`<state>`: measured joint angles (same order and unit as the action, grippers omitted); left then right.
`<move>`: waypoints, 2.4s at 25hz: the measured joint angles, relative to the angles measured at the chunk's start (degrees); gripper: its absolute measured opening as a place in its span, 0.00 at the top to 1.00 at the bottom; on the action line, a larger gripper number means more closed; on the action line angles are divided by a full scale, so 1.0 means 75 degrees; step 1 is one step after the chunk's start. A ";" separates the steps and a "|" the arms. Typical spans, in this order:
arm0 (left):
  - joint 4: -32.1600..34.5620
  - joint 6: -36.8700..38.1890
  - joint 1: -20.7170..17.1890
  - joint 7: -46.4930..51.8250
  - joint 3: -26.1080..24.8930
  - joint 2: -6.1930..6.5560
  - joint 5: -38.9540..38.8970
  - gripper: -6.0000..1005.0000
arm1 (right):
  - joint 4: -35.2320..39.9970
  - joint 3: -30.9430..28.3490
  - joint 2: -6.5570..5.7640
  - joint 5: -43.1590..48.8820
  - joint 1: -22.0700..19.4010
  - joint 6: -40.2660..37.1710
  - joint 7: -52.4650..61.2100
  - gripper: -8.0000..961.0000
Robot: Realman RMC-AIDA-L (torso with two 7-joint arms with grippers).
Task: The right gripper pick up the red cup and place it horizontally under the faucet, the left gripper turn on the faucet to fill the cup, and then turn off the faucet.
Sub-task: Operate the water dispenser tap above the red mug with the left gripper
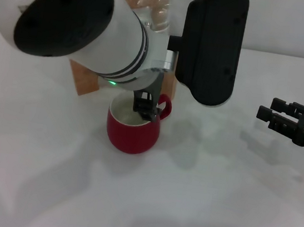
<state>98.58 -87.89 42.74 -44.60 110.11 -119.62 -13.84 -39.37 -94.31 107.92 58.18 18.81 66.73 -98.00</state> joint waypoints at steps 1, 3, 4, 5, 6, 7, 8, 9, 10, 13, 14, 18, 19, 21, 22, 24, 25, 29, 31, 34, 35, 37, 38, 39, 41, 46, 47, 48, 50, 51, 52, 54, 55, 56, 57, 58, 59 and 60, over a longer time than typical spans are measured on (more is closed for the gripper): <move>0.0000 0.0000 0.0000 0.0000 0.0000 0.0000 0.0000 0.12 | 0.0001 -0.0001 0.0000 0.0001 0.0000 0.0009 0.0000 0.42; -0.0010 -0.0008 -0.0064 0.0004 0.0002 0.0000 0.0036 0.12 | 0.0006 -0.0001 0.0000 0.0001 0.0001 0.0017 0.0000 0.42; -0.0013 -0.0009 -0.0071 0.0004 0.0004 0.0000 0.0042 0.12 | 0.0008 0.0000 0.0000 0.0001 0.0000 0.0020 0.0000 0.42; -0.0023 -0.0010 -0.0083 0.0005 0.0013 0.0000 0.0049 0.12 | 0.0008 -0.0001 0.0000 0.0001 0.0001 0.0025 0.0000 0.42; -0.0035 -0.0008 -0.0095 0.0008 0.0026 0.0000 0.0051 0.12 | 0.0010 -0.0001 0.0000 0.0001 0.0000 0.0036 0.0000 0.42; -0.0039 -0.0005 -0.0099 0.0010 0.0035 0.0000 0.0054 0.12 | 0.0010 -0.0001 0.0000 0.0001 0.0001 0.0041 0.0000 0.42; -0.0043 0.0001 -0.0103 0.0013 0.0044 0.0000 0.0056 0.12 | 0.0011 -0.0001 0.0000 0.0001 0.0001 0.0048 0.0000 0.42; -0.0045 0.0007 -0.0106 0.0013 0.0050 0.0000 0.0058 0.12 | 0.0012 0.0000 0.0000 0.0001 0.0000 0.0055 0.0000 0.42; -0.0050 0.0013 -0.0107 0.0014 0.0056 0.0000 0.0062 0.12 | 0.0011 0.0000 0.0000 0.0001 0.0001 0.0056 0.0000 0.42; -0.0066 0.0022 -0.0109 0.0016 0.0064 0.0000 0.0078 0.12 | 0.0011 0.0000 0.0002 0.0001 0.0001 0.0056 0.0000 0.42; -0.0077 0.0025 -0.0109 0.0017 0.0063 0.0000 0.0080 0.12 | 0.0012 0.0000 0.0004 0.0001 0.0001 0.0056 0.0000 0.42; -0.0101 0.0060 -0.0095 0.0018 0.0064 0.0000 0.0110 0.12 | 0.0012 0.0000 0.0010 0.0001 -0.0004 0.0056 0.0000 0.42; -0.0100 0.0069 -0.0093 0.0017 0.0064 0.0000 0.0128 0.12 | 0.0012 0.0000 0.0010 0.0001 -0.0004 0.0056 0.0000 0.42; -0.0103 0.0086 -0.0091 0.0018 0.0066 0.0001 0.0195 0.12 | 0.0022 0.0000 0.0014 0.0001 -0.0006 0.0056 0.0000 0.42; -0.0110 0.0091 -0.0093 0.0018 0.0070 0.0001 0.0237 0.12 | 0.0035 0.0000 0.0017 0.0001 -0.0007 0.0056 0.0000 0.42; -0.0130 0.0100 -0.0096 0.0018 0.0075 0.0001 0.0267 0.12 | 0.0065 0.0000 0.0019 0.0001 -0.0004 0.0056 0.0000 0.42; -0.0151 0.0103 -0.0092 0.0018 0.0078 0.0001 0.0273 0.12 | 0.0076 0.0000 0.0018 0.0001 -0.0001 0.0056 0.0000 0.42; -0.0195 0.0120 -0.0067 0.0018 0.0085 0.0001 0.0284 0.12 | 0.0082 -0.0012 0.0012 0.0001 0.0001 0.0055 0.0000 0.42; -0.0195 0.0150 -0.0057 0.0018 0.0085 0.0000 0.0287 0.12 | 0.0082 -0.0029 0.0012 0.0001 0.0001 0.0055 0.0000 0.42; -0.0197 0.0193 -0.0036 0.0018 0.0084 0.0001 0.0288 0.12 | 0.0082 -0.0063 0.0012 0.0001 0.0001 0.0055 0.0000 0.42; -0.0202 0.0197 -0.0031 0.0018 0.0084 0.0001 0.0291 0.12 | 0.0082 -0.0068 0.0011 0.0001 0.0001 0.0055 0.0000 0.42; -0.0214 0.0202 -0.0014 0.0018 0.0084 0.0000 0.0305 0.12 | 0.0082 -0.0068 0.0012 0.0001 0.0001 0.0055 0.0000 0.42; -0.0220 0.0207 -0.0008 0.0018 0.0085 0.0000 0.0323 0.12 | 0.0082 -0.0069 0.0012 0.0000 0.0001 0.0055 0.0000 0.42; -0.0222 0.0210 -0.0006 0.0018 0.0084 0.0001 0.0334 0.12 | 0.0082 -0.0070 0.0012 0.0001 0.0001 0.0055 0.0000 0.42; -0.0253 0.0233 0.0003 0.0018 0.0082 0.0001 0.0362 0.12 | 0.0082 -0.0070 0.0010 0.0001 0.0000 0.0055 0.0000 0.42; -0.0317 0.0300 0.0021 0.0018 0.0080 0.0001 0.0435 0.12 | 0.0082 -0.0071 0.0001 0.0001 0.0000 0.0055 0.0000 0.42; -0.0320 0.0304 0.0021 0.0018 0.0081 0.0000 0.0451 0.12 | 0.0082 -0.0071 0.0000 0.0001 0.0000 0.0055 0.0000 0.42; -0.0322 0.0306 0.0021 0.0019 0.0081 0.0000 0.0462 0.12 | 0.0082 -0.0071 0.0001 0.0001 0.0001 0.0055 0.0000 0.42; -0.0323 0.0313 0.0021 0.0029 0.0083 0.0000 0.0464 0.12 | 0.0082 -0.0071 0.0000 0.0001 0.0000 0.0055 0.0000 0.42; -0.0323 0.0316 0.0021 0.0032 0.0086 0.0000 0.0465 0.12 | 0.0082 -0.0071 0.0000 0.0000 0.0000 0.0055 0.0000 0.42; -0.0318 0.0320 0.0021 0.0035 0.0088 0.0001 0.0467 0.12 | 0.0082 -0.0071 0.0001 0.0001 0.0000 0.0055 0.0000 0.42; -0.0279 0.0352 0.0020 0.0049 0.0111 0.0001 0.0468 0.12 | 0.0081 -0.0071 0.0000 0.0001 0.0000 0.0055 0.0000 0.42; -0.0255 0.0372 0.0019 0.0057 0.0135 0.0001 0.0461 0.12 | 0.0081 -0.0071 0.0001 0.0001 -0.0002 0.0055 0.0000 0.42; -0.0221 0.0404 0.0017 0.0066 0.0175 0.0001 0.0441 0.12 | 0.0096 -0.0075 0.0000 0.0001 -0.0004 0.0055 0.0000 0.42; -0.0176 0.0431 0.0007 0.0071 0.0239 0.0001 0.0427 0.12 | 0.0121 -0.0077 0.0000 0.0001 -0.0005 0.0055 0.0000 0.42; -0.0151 0.0441 0.0000 0.0074 0.0273 0.0001 0.0425 0.12 | 0.0146 -0.0079 0.0000 0.0001 -0.0004 0.0055 0.0000 0.42; -0.0106 0.0454 -0.0017 0.0080 0.0350 0.0001 0.0416 0.12 | 0.0165 -0.0079 0.0000 0.0001 -0.0002 0.0055 0.0000 0.42; -0.0067 0.0460 -0.0034 0.0085 0.0397 0.0001 0.0410 0.12 | 0.0171 -0.0080 0.0000 0.0001 -0.0001 0.0055 0.0000 0.42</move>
<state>98.08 -84.44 42.48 -43.97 113.09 -119.62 -10.76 -38.09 -94.91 107.92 58.18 18.80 67.15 -98.00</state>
